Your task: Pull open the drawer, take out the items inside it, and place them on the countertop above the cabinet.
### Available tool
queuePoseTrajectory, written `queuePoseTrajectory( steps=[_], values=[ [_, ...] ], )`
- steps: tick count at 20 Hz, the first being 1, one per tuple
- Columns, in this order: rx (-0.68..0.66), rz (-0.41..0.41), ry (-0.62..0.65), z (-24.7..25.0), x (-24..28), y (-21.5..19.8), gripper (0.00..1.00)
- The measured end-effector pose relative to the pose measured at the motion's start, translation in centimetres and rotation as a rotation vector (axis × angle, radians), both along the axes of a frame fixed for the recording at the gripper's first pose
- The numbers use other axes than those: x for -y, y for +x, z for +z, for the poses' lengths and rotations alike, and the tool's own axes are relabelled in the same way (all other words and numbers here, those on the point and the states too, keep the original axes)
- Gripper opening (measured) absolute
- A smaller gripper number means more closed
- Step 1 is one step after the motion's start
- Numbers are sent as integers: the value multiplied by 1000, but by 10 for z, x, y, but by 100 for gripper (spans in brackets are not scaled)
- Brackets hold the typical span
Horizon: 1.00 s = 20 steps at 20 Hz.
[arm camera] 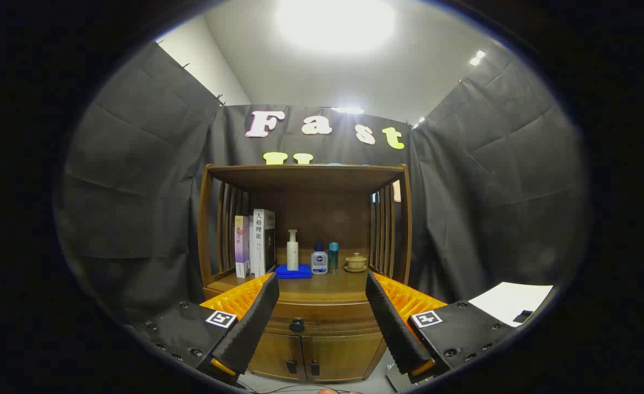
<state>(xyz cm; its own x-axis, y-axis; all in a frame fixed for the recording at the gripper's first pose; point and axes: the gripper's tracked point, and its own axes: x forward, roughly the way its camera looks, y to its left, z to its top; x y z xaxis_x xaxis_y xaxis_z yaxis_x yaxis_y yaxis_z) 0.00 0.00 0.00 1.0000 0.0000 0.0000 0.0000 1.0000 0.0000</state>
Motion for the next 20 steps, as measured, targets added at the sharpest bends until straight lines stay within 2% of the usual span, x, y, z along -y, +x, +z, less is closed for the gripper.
queuePoseTrajectory(
  steps=[9, 16, 20],
  values=[
    [34, -46, 13, -18, 16, 18, 100],
    [-33, -29, -18, -64, 11, 37, 100],
    [-85, 18, -25, -95, -12, 46, 100]
  ],
)
